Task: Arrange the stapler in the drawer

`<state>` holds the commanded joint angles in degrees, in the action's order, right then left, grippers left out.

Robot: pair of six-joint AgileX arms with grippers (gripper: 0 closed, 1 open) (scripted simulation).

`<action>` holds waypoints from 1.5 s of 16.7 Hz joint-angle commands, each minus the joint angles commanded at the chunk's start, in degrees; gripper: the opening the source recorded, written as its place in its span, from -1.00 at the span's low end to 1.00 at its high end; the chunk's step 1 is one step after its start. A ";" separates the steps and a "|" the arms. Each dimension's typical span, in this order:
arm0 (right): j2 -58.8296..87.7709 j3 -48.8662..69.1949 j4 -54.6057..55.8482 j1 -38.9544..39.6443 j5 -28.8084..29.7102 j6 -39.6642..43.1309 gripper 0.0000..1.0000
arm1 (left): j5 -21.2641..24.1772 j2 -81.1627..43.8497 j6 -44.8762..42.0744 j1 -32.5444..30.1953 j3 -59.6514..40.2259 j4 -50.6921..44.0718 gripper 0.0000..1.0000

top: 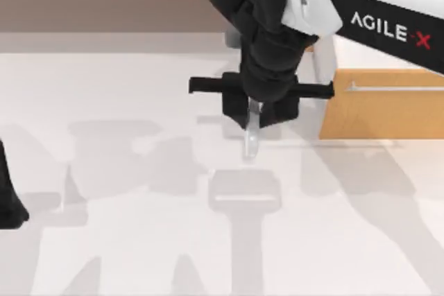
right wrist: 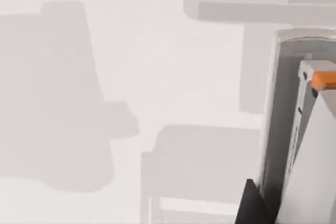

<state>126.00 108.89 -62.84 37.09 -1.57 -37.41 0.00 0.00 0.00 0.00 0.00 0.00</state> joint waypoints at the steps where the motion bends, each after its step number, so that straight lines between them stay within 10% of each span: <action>1: -1.03 1.55 0.09 -1.11 -0.30 0.89 -1.00 | 0.00 0.00 0.00 0.00 0.00 0.00 1.00; 15: 3.17 15.39 -8.50 -26.77 2.56 23.73 -1.00 | 0.00 0.00 0.00 0.00 0.00 0.00 1.00; 25: 14.66 16.95 -12.67 -29.07 2.43 28.29 -1.00 | 0.00 0.00 0.00 0.00 0.00 0.00 1.00</action>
<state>140.66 125.83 -75.51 8.02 0.86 -9.12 0.00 0.00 0.00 0.00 0.00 0.00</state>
